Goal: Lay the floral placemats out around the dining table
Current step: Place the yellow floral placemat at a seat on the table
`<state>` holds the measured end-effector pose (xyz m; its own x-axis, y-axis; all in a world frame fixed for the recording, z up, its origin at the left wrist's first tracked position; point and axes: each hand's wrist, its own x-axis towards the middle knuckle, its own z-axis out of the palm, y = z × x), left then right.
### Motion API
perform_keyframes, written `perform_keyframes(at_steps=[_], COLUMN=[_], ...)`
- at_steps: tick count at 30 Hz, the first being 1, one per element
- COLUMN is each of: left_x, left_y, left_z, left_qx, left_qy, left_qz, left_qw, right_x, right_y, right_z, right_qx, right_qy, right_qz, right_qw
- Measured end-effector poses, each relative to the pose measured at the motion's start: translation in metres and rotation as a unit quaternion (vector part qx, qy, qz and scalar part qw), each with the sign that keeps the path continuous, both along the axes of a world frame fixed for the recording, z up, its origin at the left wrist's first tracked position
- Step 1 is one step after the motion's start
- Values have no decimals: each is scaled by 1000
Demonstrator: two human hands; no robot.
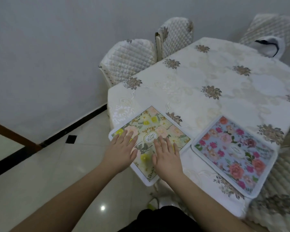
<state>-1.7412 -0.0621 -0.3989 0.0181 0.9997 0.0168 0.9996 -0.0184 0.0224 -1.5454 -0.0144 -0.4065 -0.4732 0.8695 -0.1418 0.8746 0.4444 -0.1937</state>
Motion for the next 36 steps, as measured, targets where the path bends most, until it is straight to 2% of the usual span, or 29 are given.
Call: perform_keyframes(at_steps=[7,16,24,30,36], left_x=[-23,-63,-98,-105,-110], left_y=[45,104,141,143,147], left_z=[-9,-35,-53,-69,-82], left_qx=[-34,-34,-70,-65,-74], left_qy=[1,20,9,7,13], left_qz=[-49,-193,-321,-373,-372], left_qw=[998,980,945,925,925], right_x=[-12,-45,-96,-112,-105], right_y=[23,26,17,1,-10], right_z=[-13,-44,-40,-47,-61], right_qx=[-22,-31,-19,-36,-41], right_qy=[11,-27,-48,-47,-33], right_qz=[-28,-160,-315,-369,-387], right_qw=[999,986,948,927,920])
